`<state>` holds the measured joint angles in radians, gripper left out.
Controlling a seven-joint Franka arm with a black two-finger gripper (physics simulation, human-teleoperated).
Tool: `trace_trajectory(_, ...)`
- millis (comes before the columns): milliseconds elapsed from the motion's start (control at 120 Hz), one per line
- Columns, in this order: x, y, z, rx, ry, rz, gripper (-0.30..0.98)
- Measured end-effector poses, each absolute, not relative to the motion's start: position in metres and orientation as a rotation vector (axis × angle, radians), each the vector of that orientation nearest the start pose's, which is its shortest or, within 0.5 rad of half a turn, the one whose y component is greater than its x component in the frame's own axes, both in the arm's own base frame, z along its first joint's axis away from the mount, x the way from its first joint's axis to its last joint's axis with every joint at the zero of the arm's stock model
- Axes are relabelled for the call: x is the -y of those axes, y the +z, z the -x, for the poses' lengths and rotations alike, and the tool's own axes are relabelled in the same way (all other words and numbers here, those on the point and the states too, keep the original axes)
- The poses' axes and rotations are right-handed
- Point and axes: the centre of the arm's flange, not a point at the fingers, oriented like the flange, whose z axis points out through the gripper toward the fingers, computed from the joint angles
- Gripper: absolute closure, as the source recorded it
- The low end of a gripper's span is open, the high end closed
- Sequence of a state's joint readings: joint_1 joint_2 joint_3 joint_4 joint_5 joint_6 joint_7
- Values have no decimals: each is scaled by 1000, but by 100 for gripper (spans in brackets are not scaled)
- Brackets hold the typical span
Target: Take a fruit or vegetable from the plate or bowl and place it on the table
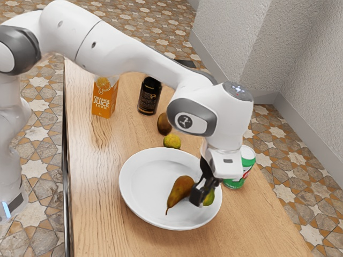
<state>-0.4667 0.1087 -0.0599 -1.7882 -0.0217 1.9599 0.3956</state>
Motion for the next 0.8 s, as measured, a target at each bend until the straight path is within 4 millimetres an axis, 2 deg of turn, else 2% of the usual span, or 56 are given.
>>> trace_trajectory(133, 336, 523, -513, -1483, -163, 2811, 43)
trace_trajectory(208, 364, 533, -509, -1553, -188, 2783, 43)
trace_trajectory(292, 394, 532, -507, -1625, -182, 2751, 43)
trace_trajectory(358, 407, 522, -511, -1651, -158, 2741, 43)
trace_trajectory(467, 416, 514, -517, -1669, -131, 2735, 43)
trace_trajectory(700, 431, 510, -519, -1702, -113, 2706, 43)
trace_trajectory(800, 433, 510, -518, -1709, -108, 2702, 22)
